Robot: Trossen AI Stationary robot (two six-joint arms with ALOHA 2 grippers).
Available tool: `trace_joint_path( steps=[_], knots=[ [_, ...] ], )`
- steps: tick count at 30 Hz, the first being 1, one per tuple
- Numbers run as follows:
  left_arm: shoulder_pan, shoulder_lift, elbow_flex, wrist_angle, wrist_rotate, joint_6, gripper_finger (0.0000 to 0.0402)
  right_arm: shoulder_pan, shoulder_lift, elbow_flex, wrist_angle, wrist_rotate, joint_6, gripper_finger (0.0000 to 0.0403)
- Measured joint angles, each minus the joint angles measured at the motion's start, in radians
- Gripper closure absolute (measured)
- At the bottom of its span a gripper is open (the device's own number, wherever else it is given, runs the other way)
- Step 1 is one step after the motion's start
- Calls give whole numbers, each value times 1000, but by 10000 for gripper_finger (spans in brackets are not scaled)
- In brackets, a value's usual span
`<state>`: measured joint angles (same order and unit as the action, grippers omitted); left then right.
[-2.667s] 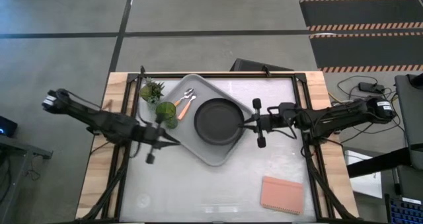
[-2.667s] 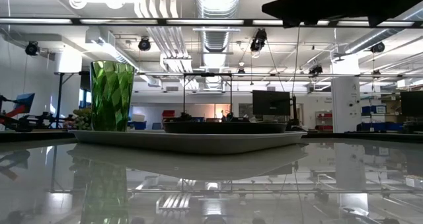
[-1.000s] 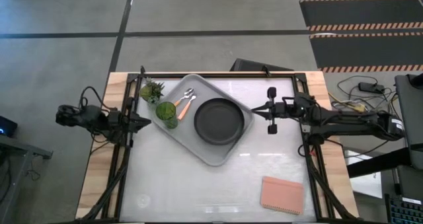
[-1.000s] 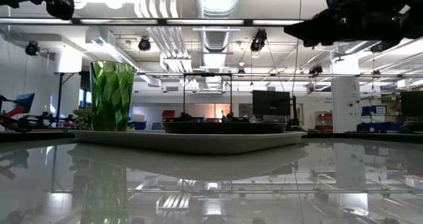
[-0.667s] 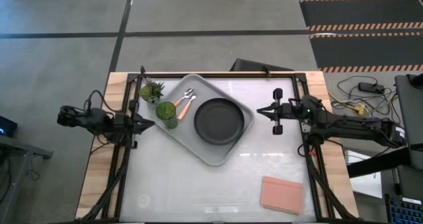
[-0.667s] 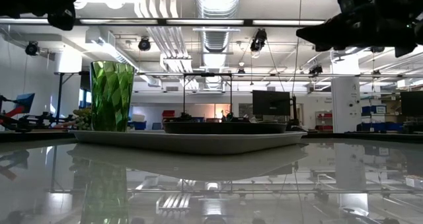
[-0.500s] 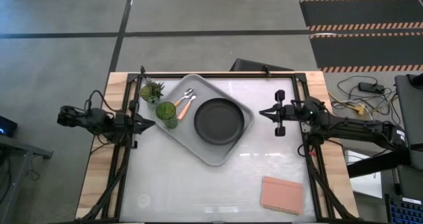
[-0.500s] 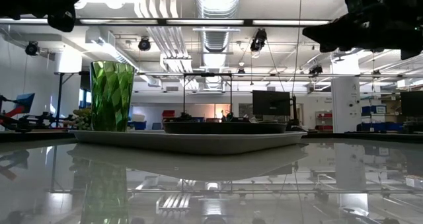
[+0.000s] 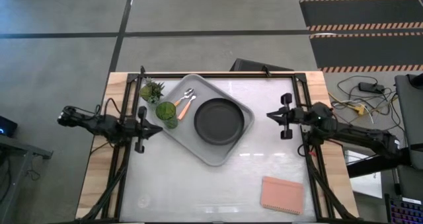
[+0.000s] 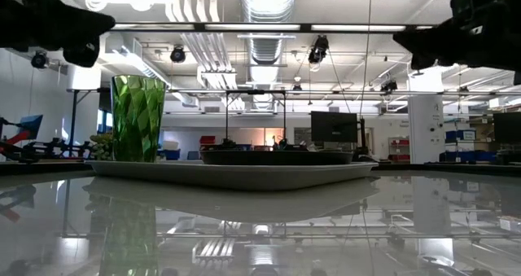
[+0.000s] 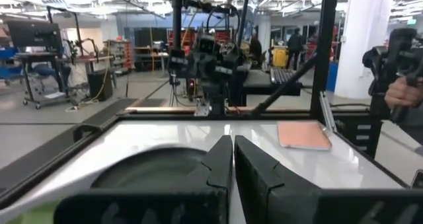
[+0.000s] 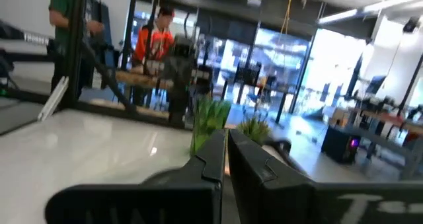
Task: Pick and place plate/cup/fork/spoon on tray
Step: Return to Home Position
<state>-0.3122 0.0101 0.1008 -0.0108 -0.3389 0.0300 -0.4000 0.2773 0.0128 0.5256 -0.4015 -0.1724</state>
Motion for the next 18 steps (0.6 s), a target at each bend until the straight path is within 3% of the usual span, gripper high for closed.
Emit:
trace_joint_path(
  steps=[13,18],
  knots=[
    [0,3,-92,125,20,-30,402,0,-102,-1,-140,-5,-28,394],
    [0,14,-92,149,20,-43,402,0,-101,-1,-143,-76,-25,394]
  ],
)
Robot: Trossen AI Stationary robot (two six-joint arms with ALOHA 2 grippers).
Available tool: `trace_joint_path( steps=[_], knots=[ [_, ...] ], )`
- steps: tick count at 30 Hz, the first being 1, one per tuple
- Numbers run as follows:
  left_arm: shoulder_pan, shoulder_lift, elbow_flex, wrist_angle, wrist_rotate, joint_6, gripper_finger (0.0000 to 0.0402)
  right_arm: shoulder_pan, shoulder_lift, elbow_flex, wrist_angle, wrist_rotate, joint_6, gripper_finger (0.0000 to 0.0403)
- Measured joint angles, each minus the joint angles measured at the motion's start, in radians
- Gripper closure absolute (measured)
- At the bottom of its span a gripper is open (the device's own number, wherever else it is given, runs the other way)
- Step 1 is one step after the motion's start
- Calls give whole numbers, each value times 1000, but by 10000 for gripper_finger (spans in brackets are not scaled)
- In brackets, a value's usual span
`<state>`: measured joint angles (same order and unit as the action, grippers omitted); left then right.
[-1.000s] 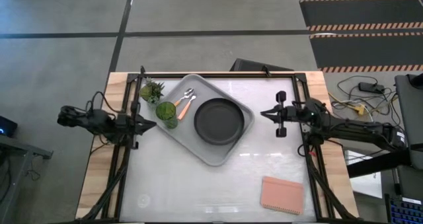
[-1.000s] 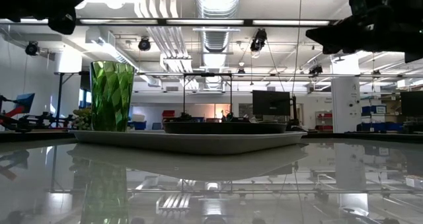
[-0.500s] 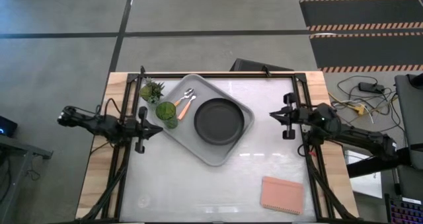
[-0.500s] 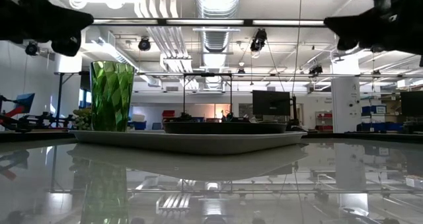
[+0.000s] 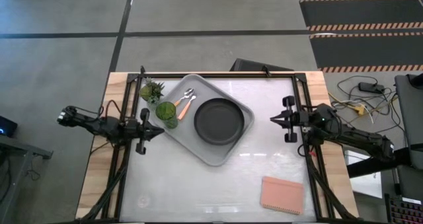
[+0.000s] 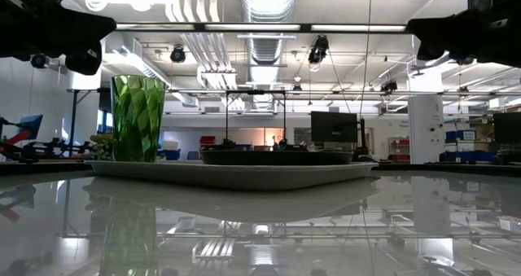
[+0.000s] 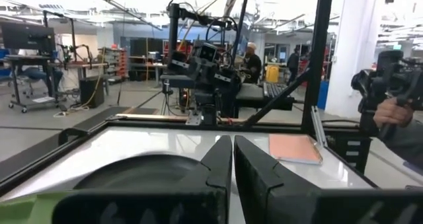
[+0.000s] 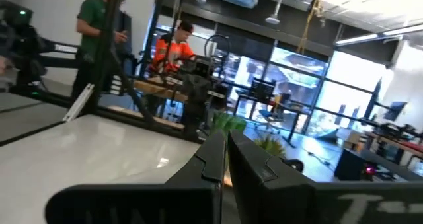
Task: Pick and place plate/cup/fork/spoon on tray
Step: Return to Home Position
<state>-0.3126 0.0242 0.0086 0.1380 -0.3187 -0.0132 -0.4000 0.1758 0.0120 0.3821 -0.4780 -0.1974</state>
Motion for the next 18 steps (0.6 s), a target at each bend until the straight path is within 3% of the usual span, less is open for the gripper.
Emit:
trace_joint_path(
  steps=[18],
  knots=[
    [0,0,-2,-11,0,-6,402,0,4,0,-71,-20,23,394]
  ],
)
